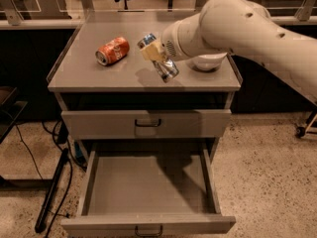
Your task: Pick redbull can from middle drawer and place on counter
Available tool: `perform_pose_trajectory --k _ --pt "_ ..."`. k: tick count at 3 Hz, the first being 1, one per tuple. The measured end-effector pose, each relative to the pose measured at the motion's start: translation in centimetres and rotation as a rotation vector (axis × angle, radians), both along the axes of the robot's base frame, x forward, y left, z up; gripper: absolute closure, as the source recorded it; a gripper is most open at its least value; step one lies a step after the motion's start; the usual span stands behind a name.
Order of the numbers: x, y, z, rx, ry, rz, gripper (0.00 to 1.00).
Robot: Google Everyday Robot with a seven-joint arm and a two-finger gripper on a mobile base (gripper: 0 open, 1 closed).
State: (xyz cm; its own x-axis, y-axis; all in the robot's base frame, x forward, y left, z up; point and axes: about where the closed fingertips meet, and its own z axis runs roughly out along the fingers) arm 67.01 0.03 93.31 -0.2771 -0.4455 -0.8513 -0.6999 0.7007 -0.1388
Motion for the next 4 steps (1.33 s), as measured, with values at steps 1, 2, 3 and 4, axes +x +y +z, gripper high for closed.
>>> perform_pose_trajectory --k 1,2,3,4 --pt "0.2 0.0 0.5 0.017 -0.015 -0.008 1.00" --pt "0.4 -0.3 0.6 0.020 -0.039 -0.054 1.00" --pt "1.2 -0.3 0.8 -0.001 -0.129 -0.121 1.00" --pt "3.9 -1.7 2.4 0.005 -0.247 -0.180 1.00"
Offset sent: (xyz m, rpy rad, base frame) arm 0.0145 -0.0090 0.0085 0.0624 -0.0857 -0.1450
